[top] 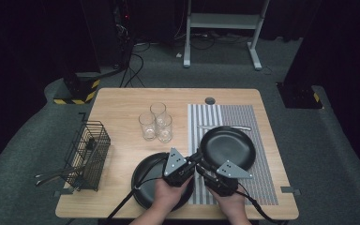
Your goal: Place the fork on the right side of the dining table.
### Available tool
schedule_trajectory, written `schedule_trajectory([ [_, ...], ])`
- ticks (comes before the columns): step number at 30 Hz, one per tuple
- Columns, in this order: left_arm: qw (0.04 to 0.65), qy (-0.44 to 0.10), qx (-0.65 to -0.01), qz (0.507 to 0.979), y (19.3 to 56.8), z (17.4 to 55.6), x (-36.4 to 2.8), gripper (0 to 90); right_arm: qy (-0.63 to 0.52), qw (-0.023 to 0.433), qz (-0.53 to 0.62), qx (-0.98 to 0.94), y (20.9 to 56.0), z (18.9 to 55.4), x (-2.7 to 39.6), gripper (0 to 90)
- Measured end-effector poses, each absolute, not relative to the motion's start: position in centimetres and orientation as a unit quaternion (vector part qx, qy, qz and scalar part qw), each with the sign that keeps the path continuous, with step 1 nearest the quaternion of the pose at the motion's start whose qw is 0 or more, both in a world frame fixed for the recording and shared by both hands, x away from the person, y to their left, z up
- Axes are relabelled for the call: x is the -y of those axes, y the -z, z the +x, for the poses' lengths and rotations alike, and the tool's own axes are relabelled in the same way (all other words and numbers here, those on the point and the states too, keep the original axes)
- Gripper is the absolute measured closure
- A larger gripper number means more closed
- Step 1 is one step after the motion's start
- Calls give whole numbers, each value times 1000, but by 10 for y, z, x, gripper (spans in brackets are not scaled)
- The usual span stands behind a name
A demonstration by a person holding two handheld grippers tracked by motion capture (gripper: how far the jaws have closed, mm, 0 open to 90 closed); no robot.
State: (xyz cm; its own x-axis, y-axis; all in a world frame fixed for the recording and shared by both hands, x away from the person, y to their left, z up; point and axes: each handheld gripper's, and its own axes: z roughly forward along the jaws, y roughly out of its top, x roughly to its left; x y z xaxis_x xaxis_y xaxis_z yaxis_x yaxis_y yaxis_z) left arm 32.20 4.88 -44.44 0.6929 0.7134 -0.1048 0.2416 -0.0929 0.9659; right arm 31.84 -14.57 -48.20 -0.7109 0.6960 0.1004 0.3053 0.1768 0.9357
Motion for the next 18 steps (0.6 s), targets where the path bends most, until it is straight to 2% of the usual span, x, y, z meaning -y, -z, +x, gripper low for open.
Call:
schedule_trajectory([
  [18, 591, -191, -346, 703, 446, 324, -53, 859, -567, 204, 331, -727, 459, 313, 161, 685],
])
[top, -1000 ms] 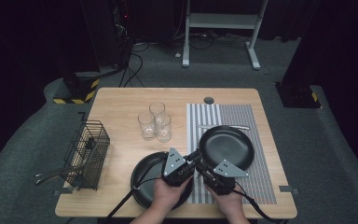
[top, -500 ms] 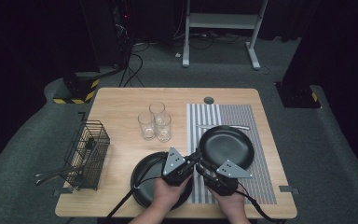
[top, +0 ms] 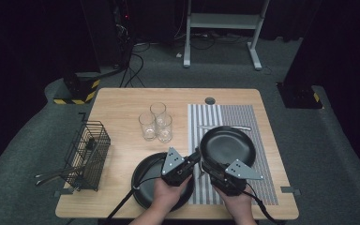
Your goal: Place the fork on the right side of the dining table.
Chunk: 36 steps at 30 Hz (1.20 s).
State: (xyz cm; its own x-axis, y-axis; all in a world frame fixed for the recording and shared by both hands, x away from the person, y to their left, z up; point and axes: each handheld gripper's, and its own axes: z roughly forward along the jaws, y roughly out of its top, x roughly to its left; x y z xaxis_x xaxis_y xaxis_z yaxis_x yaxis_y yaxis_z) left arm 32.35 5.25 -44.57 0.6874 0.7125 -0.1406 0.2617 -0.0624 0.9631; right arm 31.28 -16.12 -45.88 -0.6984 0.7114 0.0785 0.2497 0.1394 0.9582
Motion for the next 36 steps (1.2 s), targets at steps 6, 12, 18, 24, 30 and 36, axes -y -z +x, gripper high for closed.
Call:
schedule_trajectory([
  [6, 591, -192, -345, 703, 446, 323, -53, 859, -571, 208, 327, -724, 448, 315, 162, 684],
  [12, 593, -191, -347, 701, 447, 322, -53, 859, -578, 214, 323, -719, 435, 317, 163, 680],
  [18, 594, -190, -347, 701, 447, 322, -53, 860, -583, 220, 321, -713, 424, 318, 162, 662],
  [24, 595, -189, -346, 701, 447, 322, -53, 860, -588, 221, 316, -711, 416, 319, 157, 634],
  [30, 596, -187, -344, 701, 447, 321, -52, 861, -591, 218, 315, -710, 413, 320, 151, 614],
  [36, 597, -185, -343, 701, 447, 322, -52, 862, -592, 218, 312, -710, 413, 320, 147, 606],
])
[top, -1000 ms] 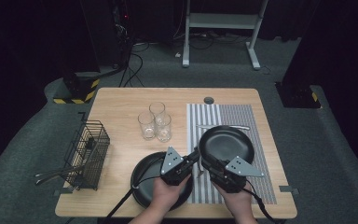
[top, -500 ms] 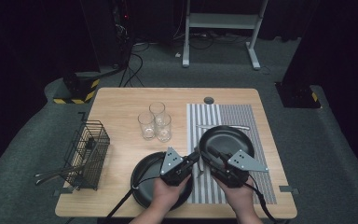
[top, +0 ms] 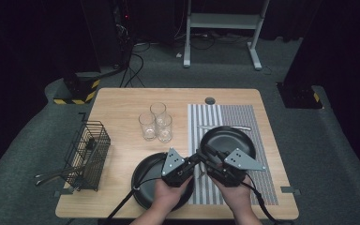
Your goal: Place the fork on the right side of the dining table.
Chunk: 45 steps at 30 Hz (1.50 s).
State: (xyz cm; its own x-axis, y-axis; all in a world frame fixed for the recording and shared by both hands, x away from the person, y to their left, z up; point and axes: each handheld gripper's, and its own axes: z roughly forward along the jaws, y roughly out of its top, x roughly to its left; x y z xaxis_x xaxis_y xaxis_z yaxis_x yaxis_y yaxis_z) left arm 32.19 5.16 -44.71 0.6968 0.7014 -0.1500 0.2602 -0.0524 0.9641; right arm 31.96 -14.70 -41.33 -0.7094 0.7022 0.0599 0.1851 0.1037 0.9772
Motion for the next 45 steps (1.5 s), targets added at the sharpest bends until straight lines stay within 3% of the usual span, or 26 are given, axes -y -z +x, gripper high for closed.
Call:
schedule_trajectory([
  [8, 595, -184, -340, 704, 447, 322, -51, 863, -595, 220, 311, -707, 415, 319, 144, 599],
  [19, 595, -183, -336, 707, 446, 321, -49, 864, -594, 227, 307, -708, 418, 320, 138, 723],
  [29, 594, -180, -334, 709, 446, 321, -49, 861, -591, 236, 308, -707, 420, 319, 136, 767],
  [35, 585, -170, -336, 718, 451, 319, -52, 781, -592, 236, 311, -705, 420, 318, 139, 768],
  [45, 589, -171, -330, 717, 451, 309, -66, 749, -592, 239, 317, -701, 420, 318, 144, 770],
])
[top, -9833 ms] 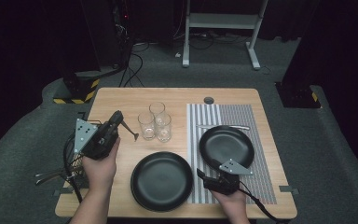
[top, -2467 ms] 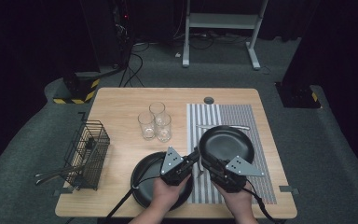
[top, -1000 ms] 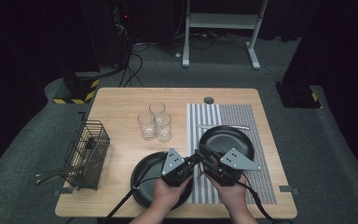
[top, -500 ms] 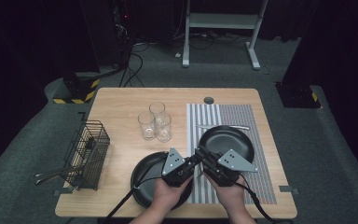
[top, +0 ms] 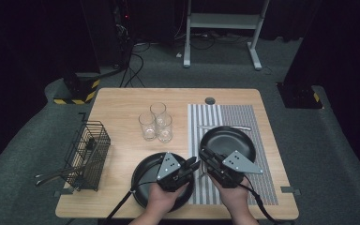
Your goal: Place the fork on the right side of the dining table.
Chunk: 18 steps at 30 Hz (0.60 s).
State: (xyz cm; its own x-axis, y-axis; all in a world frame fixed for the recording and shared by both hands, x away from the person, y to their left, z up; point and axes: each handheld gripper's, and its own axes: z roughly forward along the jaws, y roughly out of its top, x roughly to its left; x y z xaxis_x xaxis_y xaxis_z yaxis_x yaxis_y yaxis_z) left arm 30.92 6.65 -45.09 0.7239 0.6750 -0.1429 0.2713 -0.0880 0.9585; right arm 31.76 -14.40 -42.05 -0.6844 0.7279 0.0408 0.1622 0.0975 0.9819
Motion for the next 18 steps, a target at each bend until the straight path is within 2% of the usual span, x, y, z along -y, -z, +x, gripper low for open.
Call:
schedule_trajectory([
  [9, 574, -190, -340, 721, 453, 309, -91, 732, -591, 241, 324, -699, 420, 316, 151, 770],
  [18, 555, -233, -369, 708, 456, 311, -126, 725, -591, 242, 329, -696, 421, 314, 156, 770],
])
